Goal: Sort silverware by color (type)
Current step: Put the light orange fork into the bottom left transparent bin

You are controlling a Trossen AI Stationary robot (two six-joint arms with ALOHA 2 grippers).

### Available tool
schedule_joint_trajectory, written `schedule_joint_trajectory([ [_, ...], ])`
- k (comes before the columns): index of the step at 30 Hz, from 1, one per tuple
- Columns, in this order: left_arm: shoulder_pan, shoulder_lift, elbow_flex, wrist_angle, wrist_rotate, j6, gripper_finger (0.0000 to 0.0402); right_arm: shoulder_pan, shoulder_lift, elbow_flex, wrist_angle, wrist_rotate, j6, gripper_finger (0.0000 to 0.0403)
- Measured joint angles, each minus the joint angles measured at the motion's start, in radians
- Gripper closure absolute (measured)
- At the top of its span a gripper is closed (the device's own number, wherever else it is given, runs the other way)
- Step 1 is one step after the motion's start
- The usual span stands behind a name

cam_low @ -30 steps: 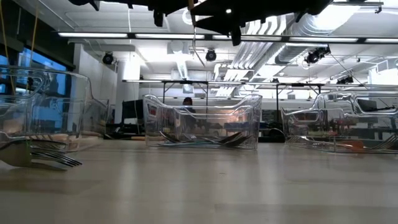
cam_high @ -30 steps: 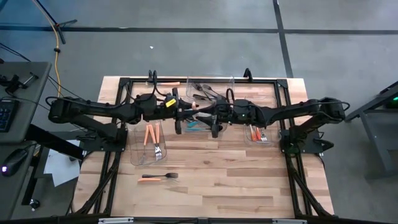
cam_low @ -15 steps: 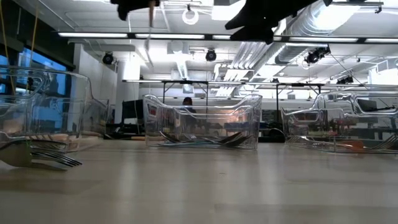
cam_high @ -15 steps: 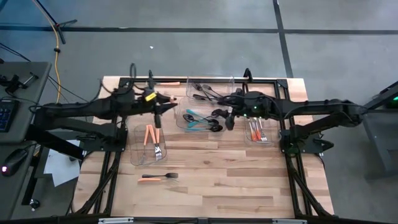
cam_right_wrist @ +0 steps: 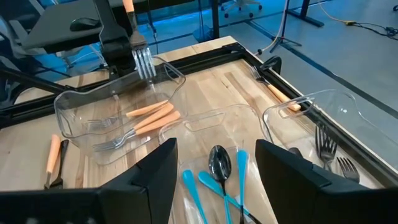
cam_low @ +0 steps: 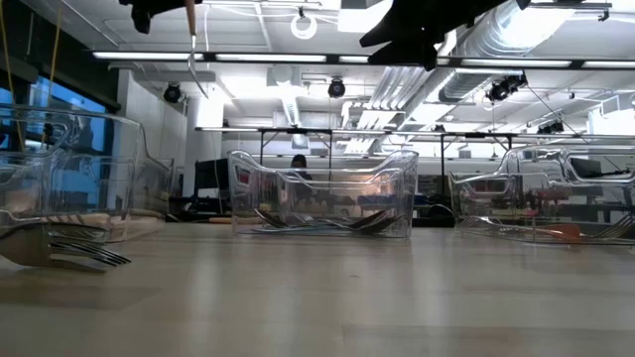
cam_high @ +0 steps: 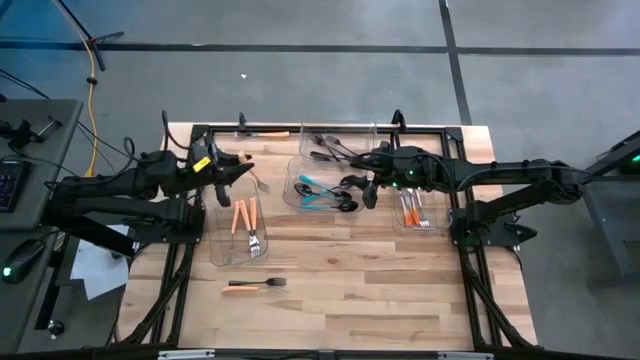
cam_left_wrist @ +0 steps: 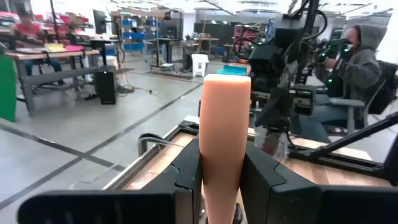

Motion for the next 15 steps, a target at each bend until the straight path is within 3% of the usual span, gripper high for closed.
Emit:
schedule_joint_trajectory([
  [4,0.0,-0.021,0.016,-0.079,-0.009,0.069,0.0345,0.0,0.0,0.0,0.0,0.0,0.002,0.0201],
  [11,-0.017,0.05,0.266,-0.555,0.032,0.087,0.0345,0.0,0.0,0.0,-0.004,0.065,0.002,0.0201],
  [15,-0.081,0.144,0.372,-0.718,0.036,0.117,0.0345,0.0,0.0,0.0,-0.006,0.116,0.002,0.0201],
])
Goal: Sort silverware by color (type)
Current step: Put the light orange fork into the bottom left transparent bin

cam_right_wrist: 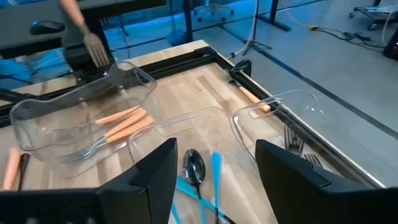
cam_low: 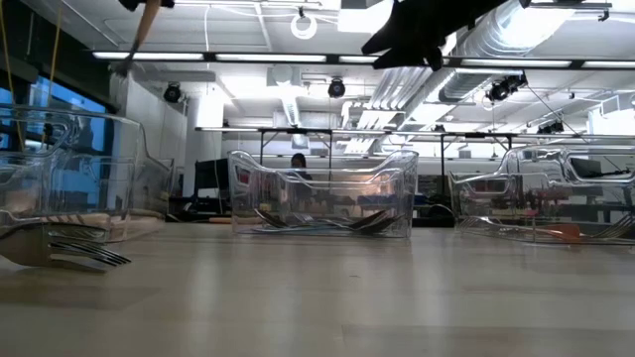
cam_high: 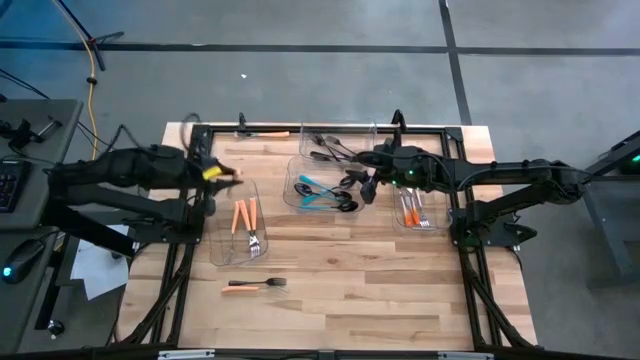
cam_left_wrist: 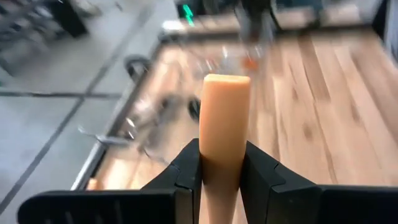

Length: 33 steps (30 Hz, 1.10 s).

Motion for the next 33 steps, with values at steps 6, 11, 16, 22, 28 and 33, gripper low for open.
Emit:
schedule_joint_trajectory([
  [6,-0.174,0.17,-0.005,-0.146,-0.049,0.064,0.0345,0.0,0.0,0.0,0.0,0.006,0.009,0.0201],
  [11,-0.301,0.236,-0.078,-0.14,-0.075,0.134,0.0345,-0.005,0.0,0.0,-0.003,0.006,0.055,0.0201],
  [16,-0.384,0.225,-0.184,-0.13,-0.076,0.12,0.0345,-0.005,0.0,0.0,-0.014,0.011,0.064,0.0201],
  [22,-0.41,0.224,-0.288,-0.104,-0.082,0.181,0.0345,-0.005,0.0,0.0,-0.022,0.011,0.064,0.0201],
  [28,-0.41,0.224,-0.347,-0.019,-0.081,0.214,0.0341,-0.005,0.001,0.0,-0.023,0.012,0.076,0.0201],
  [33,-0.41,0.224,-0.355,-0.01,-0.08,0.216,0.0286,-0.005,0.001,0.0,-0.023,0.012,0.079,0.0201],
])
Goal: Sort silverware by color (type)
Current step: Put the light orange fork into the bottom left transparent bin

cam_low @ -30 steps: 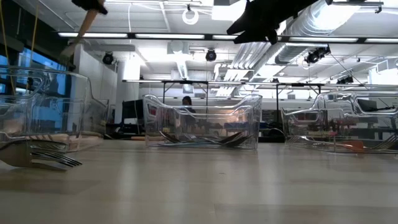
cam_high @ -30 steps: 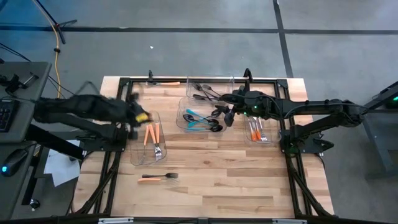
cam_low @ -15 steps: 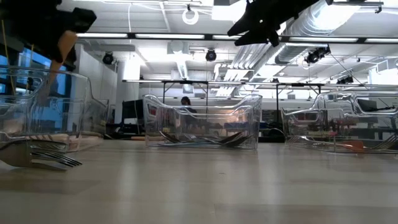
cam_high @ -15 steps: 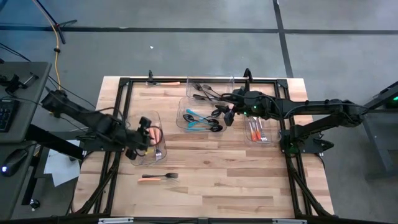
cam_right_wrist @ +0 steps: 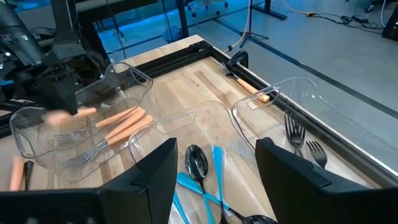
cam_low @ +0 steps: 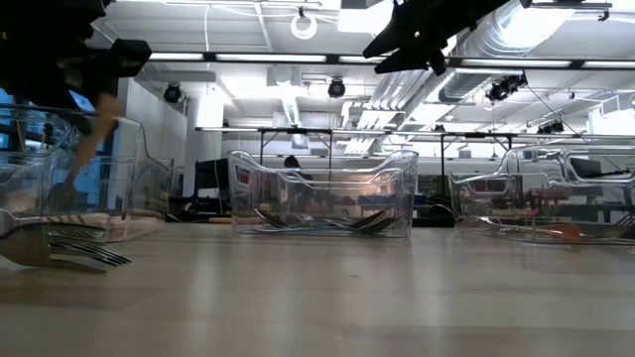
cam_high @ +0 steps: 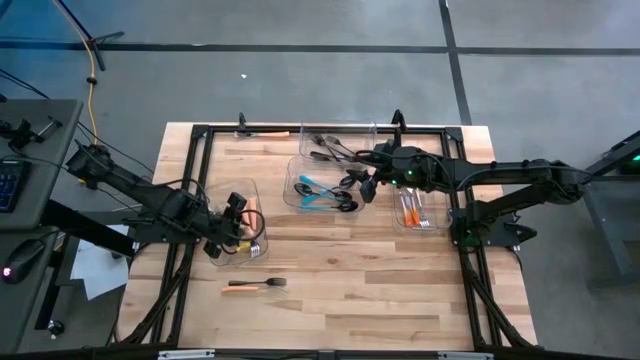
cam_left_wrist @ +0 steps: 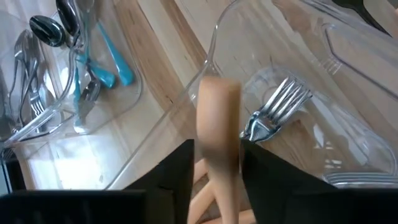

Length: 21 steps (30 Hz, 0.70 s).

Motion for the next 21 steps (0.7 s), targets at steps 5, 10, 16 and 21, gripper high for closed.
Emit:
schedule_joint_trajectory([
  [5,0.0,0.0,0.0,-0.001,0.01,0.0,0.0245,0.0,0.0,0.0,-0.005,0.0,0.0,0.0201],
  [10,0.0,0.0,0.0,-0.001,0.011,-0.001,0.0227,0.0,0.0,0.0,-0.022,0.0,0.0,0.0201],
  [16,0.029,0.0,0.082,-0.005,0.009,-0.095,0.0224,0.0,0.0,0.0,-0.023,-0.01,-0.03,0.0201],
  [21,0.127,-0.015,0.207,0.053,0.002,-0.264,0.0223,0.0,0.0,0.0,-0.023,-0.012,-0.07,0.0201],
])
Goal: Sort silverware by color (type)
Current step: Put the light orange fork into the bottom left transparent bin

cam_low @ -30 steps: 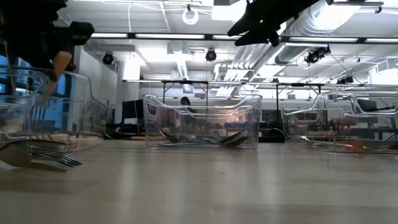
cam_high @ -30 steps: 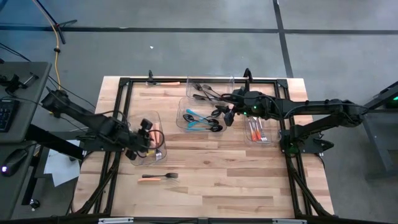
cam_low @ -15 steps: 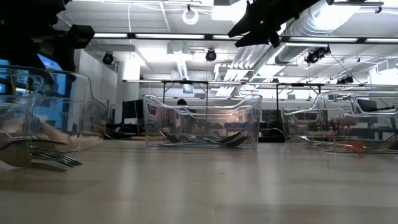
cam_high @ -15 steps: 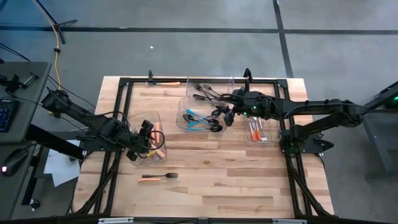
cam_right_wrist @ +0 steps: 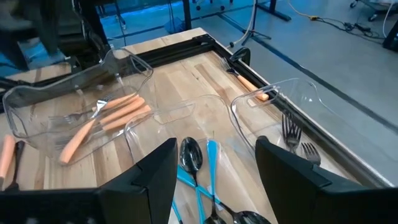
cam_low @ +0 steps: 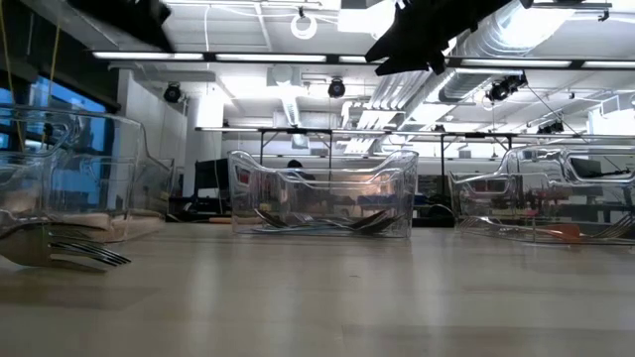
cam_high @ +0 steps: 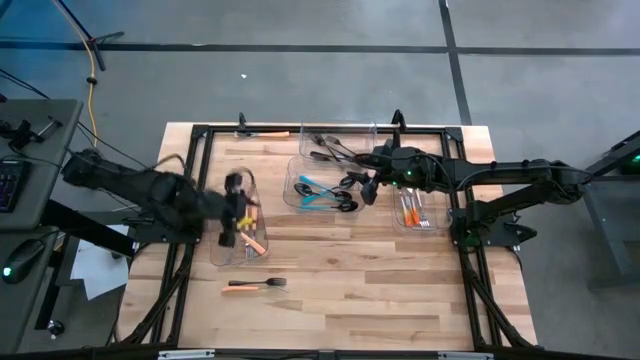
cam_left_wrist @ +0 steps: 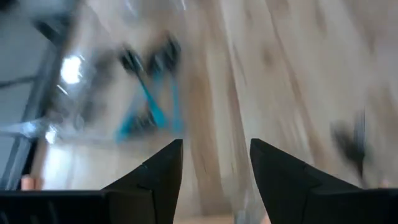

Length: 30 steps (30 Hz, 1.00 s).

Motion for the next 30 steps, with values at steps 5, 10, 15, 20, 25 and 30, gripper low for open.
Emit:
schedule_joint_trajectory([
  [5,0.13,-0.039,0.014,0.305,-0.002,-0.021,0.0224,0.0,0.0,0.0,0.0,-0.02,-0.042,0.0201],
  [10,0.272,-0.047,-0.072,0.631,0.057,-0.077,0.0224,0.0,-0.005,0.0,-0.001,-0.052,-0.081,0.0201],
  [15,0.353,-0.032,-0.209,0.963,0.082,-0.132,0.0225,0.0,-0.046,-0.001,-0.044,-0.053,-0.106,0.0201],
  [20,0.365,-0.009,-0.243,1.061,0.054,-0.109,0.0226,0.0,-0.123,-0.007,-0.13,-0.053,-0.109,0.0201],
  [25,0.365,0.002,-0.244,1.062,0.049,-0.056,0.0229,0.0,-0.186,-0.076,-0.062,-0.053,-0.121,0.0201],
  [30,0.365,0.002,-0.244,1.096,0.049,-0.051,0.0229,0.0,-0.192,-0.153,0.157,-0.092,-0.073,0.0201],
])
